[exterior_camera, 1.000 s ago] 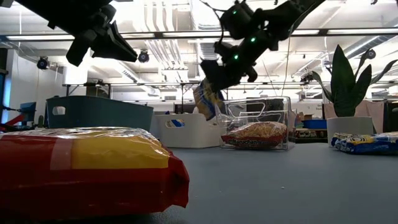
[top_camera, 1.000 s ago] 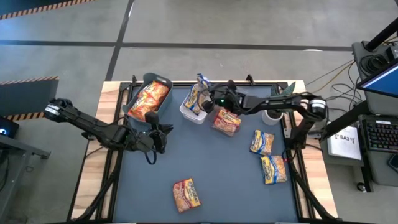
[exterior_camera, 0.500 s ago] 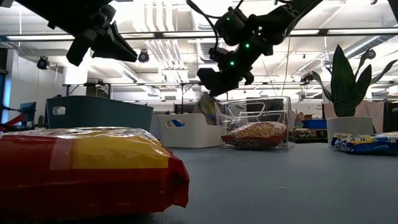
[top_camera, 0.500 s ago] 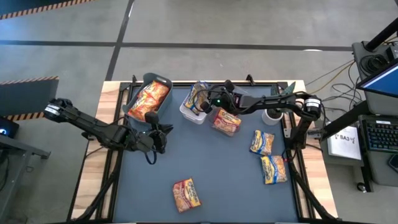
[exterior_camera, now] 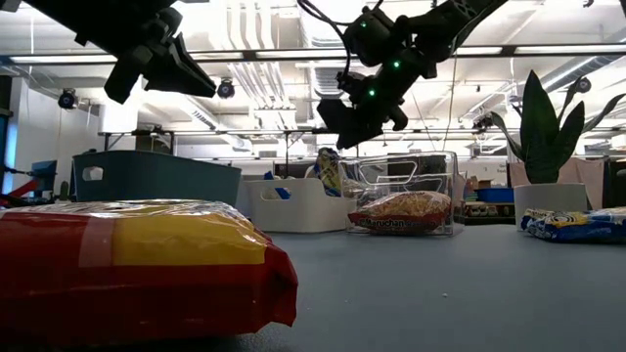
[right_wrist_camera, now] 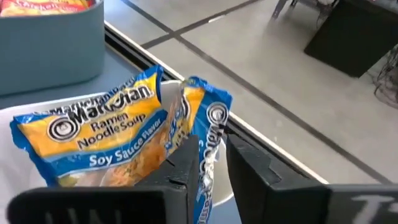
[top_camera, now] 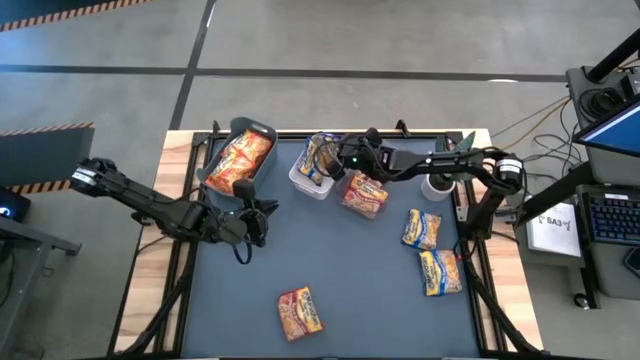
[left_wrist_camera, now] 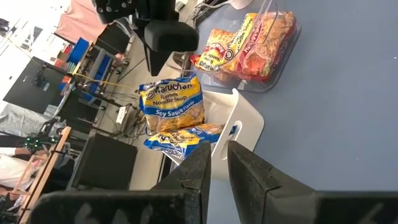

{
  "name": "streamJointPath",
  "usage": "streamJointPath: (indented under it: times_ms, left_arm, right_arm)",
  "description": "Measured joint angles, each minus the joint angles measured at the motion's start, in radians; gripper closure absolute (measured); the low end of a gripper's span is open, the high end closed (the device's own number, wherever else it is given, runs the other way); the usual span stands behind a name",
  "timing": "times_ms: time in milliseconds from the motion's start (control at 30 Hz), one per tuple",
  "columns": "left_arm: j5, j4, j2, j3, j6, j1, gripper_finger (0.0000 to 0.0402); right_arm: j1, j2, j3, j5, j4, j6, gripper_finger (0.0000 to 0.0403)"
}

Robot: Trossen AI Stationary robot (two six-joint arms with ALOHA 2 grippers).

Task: Sort Maruchan noodles
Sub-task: Adjust the blue noodle pack in the white bin

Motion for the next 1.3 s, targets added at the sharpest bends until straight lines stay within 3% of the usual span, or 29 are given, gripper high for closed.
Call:
streamJointPath:
  times_ms: [300, 500, 733, 1000, 1133, 1300]
  left_arm:
    - [0.000, 0.016, 0.000, 0.000, -0.039, 0.000, 0.0364]
    - [0.001, 0.033, 0.000, 0.000, -0.092, 0.000, 0.0364]
    - [0.166, 0.180, 0.018, 0.000, -0.291, 0.008, 0.0364]
    - [0.165, 0.513, 0.134, 0.000, -0.108, 0.032, 0.0364]
    - [0.162, 0.658, 0.215, 0.000, -0.025, 0.089, 0.0364]
    - [0.158, 0.740, 0.305, 0.000, -0.028, 0.210, 0.0364]
  right_arm:
    - [0.022, -0.086, 0.002, -0.013, -0.016, -0.065, 0.0390]
    - [0.135, -0.200, -0.048, -0.082, -0.023, -0.133, 0.0394]
    - [0.292, -0.329, -0.191, -0.083, 0.033, -0.227, 0.0394]
    - [0.348, -0.490, -0.396, -0.147, 0.244, -0.415, 0.0394]
    - [0.348, -0.567, -0.402, -0.217, 0.238, -0.405, 0.0394]
    - [0.368, -0.636, -0.414, -0.224, 0.146, -0.391, 0.0394]
